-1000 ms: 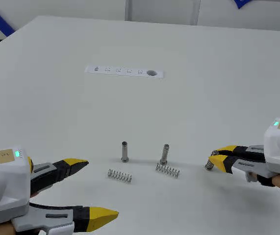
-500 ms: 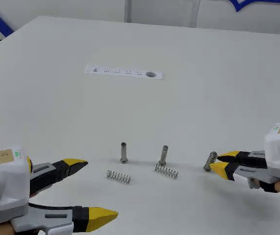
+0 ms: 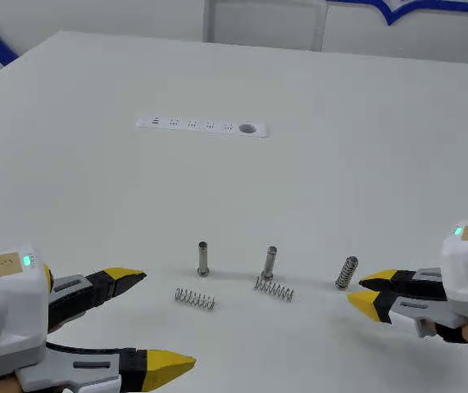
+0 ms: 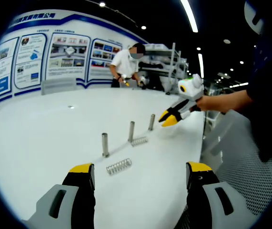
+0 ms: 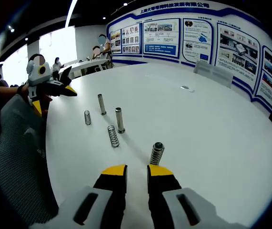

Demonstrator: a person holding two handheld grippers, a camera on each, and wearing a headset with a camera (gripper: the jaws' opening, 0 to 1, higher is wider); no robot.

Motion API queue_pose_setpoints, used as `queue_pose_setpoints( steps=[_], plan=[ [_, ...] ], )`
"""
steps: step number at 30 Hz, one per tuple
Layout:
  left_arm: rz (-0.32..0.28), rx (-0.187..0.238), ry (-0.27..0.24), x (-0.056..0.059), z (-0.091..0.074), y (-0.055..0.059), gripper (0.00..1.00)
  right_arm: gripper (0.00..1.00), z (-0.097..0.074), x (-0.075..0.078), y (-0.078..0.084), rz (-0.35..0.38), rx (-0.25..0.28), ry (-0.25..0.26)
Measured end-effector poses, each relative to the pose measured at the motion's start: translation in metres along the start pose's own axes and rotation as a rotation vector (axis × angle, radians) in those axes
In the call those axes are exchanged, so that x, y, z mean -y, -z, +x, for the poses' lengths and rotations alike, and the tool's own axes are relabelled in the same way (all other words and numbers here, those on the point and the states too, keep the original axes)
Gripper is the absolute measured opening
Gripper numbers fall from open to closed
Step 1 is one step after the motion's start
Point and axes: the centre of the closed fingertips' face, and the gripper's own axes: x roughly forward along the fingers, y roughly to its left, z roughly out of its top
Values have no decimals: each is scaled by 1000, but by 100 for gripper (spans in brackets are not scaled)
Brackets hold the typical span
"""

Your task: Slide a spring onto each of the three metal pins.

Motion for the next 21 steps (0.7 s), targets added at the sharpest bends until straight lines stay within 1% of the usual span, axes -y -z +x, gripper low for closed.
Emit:
queue_pose_setpoints(
  steps=[4, 12, 17, 21],
  plan=[
    [0, 2, -1, -1, -1, 0, 80, 18, 3, -11, -5, -27, -5, -27],
    [-4, 6, -2, 0, -1, 1, 80, 18, 17, -29, -20, -87, -9, -82],
    [-3, 9, -2, -1, -1, 0, 80, 18, 30, -35, -26, -116, -16, -109],
    [-4, 11, -4, -1, -1, -1, 80, 18, 39, -37, -26, -131, -26, -127]
  ],
)
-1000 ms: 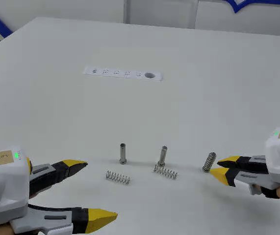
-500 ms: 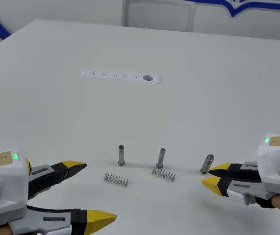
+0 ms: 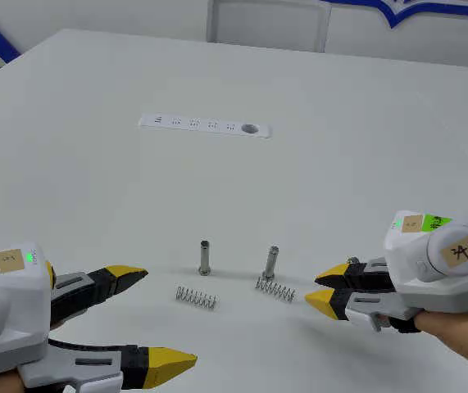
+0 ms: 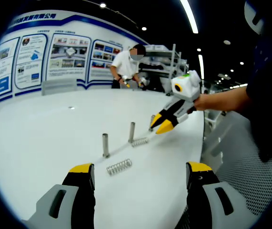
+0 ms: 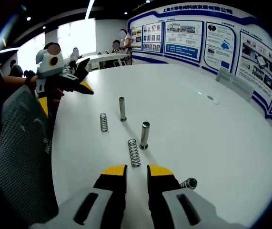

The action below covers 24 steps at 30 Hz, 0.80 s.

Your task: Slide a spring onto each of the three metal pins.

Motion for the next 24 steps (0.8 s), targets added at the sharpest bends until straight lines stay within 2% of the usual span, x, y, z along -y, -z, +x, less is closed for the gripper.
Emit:
queue_pose_setpoints(
  steps=[11, 24],
  plan=[
    [-3, -4, -6, -2, 0, 1, 80, 17, 20, -2, 6, -31, -42, -35],
    [-8, -9, -14, -3, 0, 2, 80, 17, 32, -3, 11, -43, -64, -60]
  ],
)
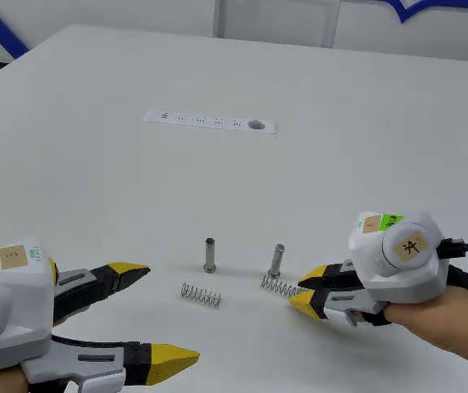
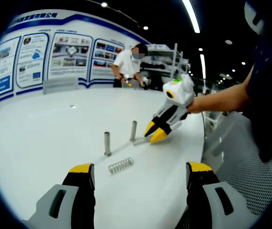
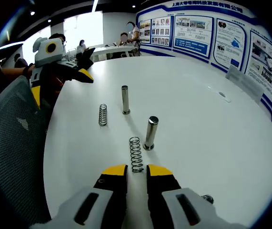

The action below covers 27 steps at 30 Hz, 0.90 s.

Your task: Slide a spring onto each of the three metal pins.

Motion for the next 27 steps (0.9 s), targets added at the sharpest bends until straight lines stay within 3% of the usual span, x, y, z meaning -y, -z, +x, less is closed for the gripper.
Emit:
queue_pose_setpoints(
  steps=[27],
  plan=[
    [-5, -3, -6, 1, -3, 1, 79, 12, 2, -1, 5, 25, -20, -7]
  ],
)
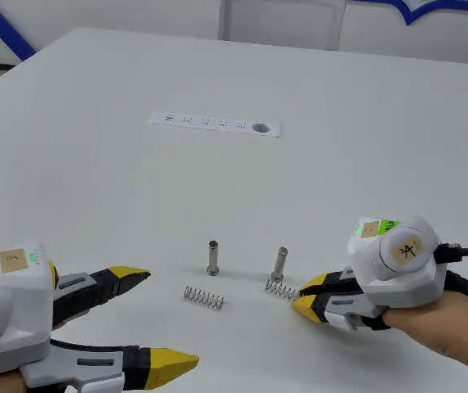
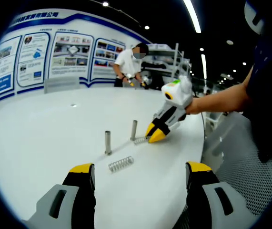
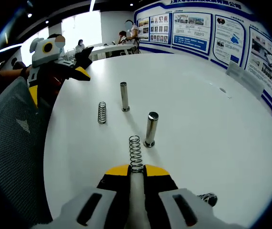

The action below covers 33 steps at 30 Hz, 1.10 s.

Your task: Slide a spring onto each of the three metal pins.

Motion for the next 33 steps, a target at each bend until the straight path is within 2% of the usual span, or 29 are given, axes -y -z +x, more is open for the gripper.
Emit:
queue_pose_setpoints(
  steps=[8, 15, 33],
  plan=[
    [0, 2, 3, 1, 1, 0, 79, 12, -9, -2, -13, -50, -2, 21],
    [0, 7, 6, 0, 1, -1, 79, 12, -16, -5, -27, -74, 18, 29],
    [1, 15, 9, 0, 2, -1, 79, 12, -29, -4, -39, -69, 21, 43]
  ],
)
